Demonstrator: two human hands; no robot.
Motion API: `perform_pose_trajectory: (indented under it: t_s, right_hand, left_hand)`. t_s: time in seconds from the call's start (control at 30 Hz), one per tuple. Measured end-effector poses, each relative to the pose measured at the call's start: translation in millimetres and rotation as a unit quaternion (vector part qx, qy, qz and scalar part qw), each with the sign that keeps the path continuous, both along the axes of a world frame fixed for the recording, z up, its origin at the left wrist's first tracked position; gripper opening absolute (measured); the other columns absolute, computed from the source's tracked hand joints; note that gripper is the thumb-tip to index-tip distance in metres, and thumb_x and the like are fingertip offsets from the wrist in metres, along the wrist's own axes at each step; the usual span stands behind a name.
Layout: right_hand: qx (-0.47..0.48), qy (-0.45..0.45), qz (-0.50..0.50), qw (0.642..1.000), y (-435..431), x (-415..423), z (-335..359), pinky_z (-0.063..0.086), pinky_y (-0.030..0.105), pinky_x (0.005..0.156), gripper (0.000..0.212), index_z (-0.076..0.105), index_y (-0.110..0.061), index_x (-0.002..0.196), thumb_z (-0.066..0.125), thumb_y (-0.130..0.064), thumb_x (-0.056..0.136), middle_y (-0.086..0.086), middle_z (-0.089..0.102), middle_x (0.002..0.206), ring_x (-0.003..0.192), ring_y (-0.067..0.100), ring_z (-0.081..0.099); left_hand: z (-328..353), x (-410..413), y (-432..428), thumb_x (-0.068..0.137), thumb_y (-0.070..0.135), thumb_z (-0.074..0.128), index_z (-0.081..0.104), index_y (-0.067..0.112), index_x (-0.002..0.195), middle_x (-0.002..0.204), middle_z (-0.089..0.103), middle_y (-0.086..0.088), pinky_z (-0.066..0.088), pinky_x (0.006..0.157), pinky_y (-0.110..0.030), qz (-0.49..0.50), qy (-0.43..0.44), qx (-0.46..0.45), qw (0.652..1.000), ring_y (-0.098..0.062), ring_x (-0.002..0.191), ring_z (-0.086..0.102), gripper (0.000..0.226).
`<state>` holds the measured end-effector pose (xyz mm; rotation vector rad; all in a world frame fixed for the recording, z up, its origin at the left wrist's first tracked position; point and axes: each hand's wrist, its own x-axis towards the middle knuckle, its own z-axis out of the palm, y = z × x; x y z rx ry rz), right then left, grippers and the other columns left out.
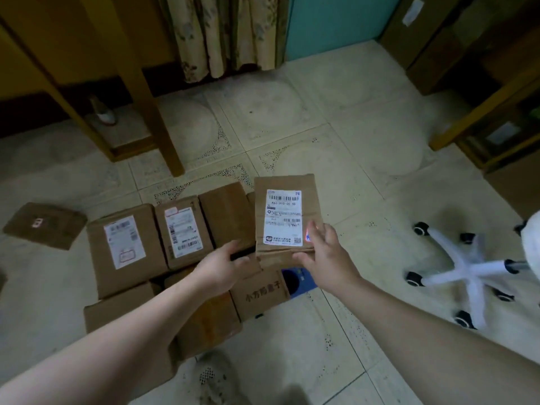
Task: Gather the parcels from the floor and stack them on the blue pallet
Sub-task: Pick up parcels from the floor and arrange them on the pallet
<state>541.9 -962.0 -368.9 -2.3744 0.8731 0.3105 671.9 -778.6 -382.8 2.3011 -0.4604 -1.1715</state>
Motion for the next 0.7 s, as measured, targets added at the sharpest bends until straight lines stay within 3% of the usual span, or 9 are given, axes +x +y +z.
perform_pose_trajectory:
  t_s: [0.2, 0.37, 0.43, 0.5, 0.57, 0.63, 0.7]
  right_hand:
    - [-0.004, -0.002, 0.055, 0.998, -43.5, 56.9, -35.3, 0.041, 0.038, 0.103, 0.073, 0.013, -0.022, 0.151, 0.054, -0.040, 0.094, 0.008, 0.014, 0.153, 0.131, 0.024, 0.038]
    - [0.019, -0.004, 0.123, 0.992, -82.3, 73.4, -88.4, 0.038, 0.028, 0.097, 0.073, 0.013, -0.019, 0.151, 0.056, -0.036, 0.094, 0.007, 0.024, 0.143, 0.123, 0.021, 0.043]
    - [0.021, -0.013, 0.153, 0.988, -101.0, 88.7, -111.7, 0.039, 0.026, 0.094, 0.075, 0.011, -0.019, 0.151, 0.056, -0.034, 0.094, 0.007, 0.024, 0.142, 0.121, 0.020, 0.044]
    - [0.030, -0.034, 0.178, 0.983, -116.5, 103.4, -136.9, 0.039, 0.026, 0.092, 0.075, 0.011, -0.019, 0.152, 0.057, -0.030, 0.093, 0.009, 0.024, 0.143, 0.119, 0.020, 0.044]
    - [0.037, -0.055, 0.205, 0.976, -127.5, 108.9, -162.0, 0.041, 0.027, 0.090, 0.075, 0.014, -0.016, 0.151, 0.059, -0.025, 0.092, 0.012, 0.026, 0.141, 0.116, 0.024, 0.047]
    - [0.041, -0.068, 0.216, 0.973, -136.5, 109.5, -184.4, 0.043, 0.029, 0.086, 0.072, 0.019, -0.014, 0.150, 0.060, -0.024, 0.092, 0.014, 0.027, 0.140, 0.112, 0.027, 0.049]
    - [0.051, -0.078, 0.212, 0.973, -142.0, 108.1, -201.5, 0.046, 0.031, 0.086, 0.071, 0.021, -0.017, 0.149, 0.061, -0.024, 0.091, 0.014, 0.026, 0.142, 0.111, 0.029, 0.051]
  left_hand:
    - [-39.2, 48.9, -12.9, 0.093, 0.043, 0.047, 0.029, 0.020, 0.145, 0.148, 0.037, -0.007, 0.037, 0.105, -0.038, -0.045, -0.066, 0.093, 0.993, -0.027, 0.133, 0.038, 0.060]
    - [-81.1, 62.3, -42.0, 0.093, 0.023, 0.043, 0.051, 0.000, 0.117, 0.125, 0.052, -0.022, 0.044, 0.094, -0.051, -0.078, -0.047, 0.097, 0.991, -0.040, 0.115, 0.048, 0.035]
    - [-105.9, 69.0, -58.0, 0.092, 0.017, 0.044, 0.052, 0.000, 0.118, 0.126, 0.051, -0.021, 0.042, 0.097, -0.047, -0.077, -0.070, 0.125, 0.987, -0.038, 0.117, 0.048, 0.031]
    - [-135.2, 71.7, -68.3, 0.093, 0.018, 0.048, 0.043, 0.004, 0.133, 0.141, 0.039, -0.019, 0.032, 0.106, -0.045, -0.065, -0.113, 0.141, 0.981, -0.036, 0.130, 0.035, 0.043]
    - [-162.2, 66.9, -71.8, 0.094, 0.028, 0.049, 0.023, 0.012, 0.147, 0.154, 0.016, -0.015, 0.019, 0.114, -0.046, -0.064, -0.121, 0.150, 0.979, -0.033, 0.142, 0.013, 0.061]
    - [-187.2, 60.7, -70.1, 0.094, 0.039, 0.047, 0.003, 0.028, 0.150, 0.159, -0.005, -0.004, 0.010, 0.117, -0.048, -0.062, -0.084, 0.163, 0.981, -0.027, 0.144, -0.008, 0.073]
    - [-206.5, 56.6, -66.8, 0.094, 0.046, 0.045, -0.004, 0.034, 0.149, 0.157, -0.017, 0.002, 0.006, 0.116, -0.048, -0.059, -0.070, 0.186, 0.978, -0.024, 0.143, -0.018, 0.075]
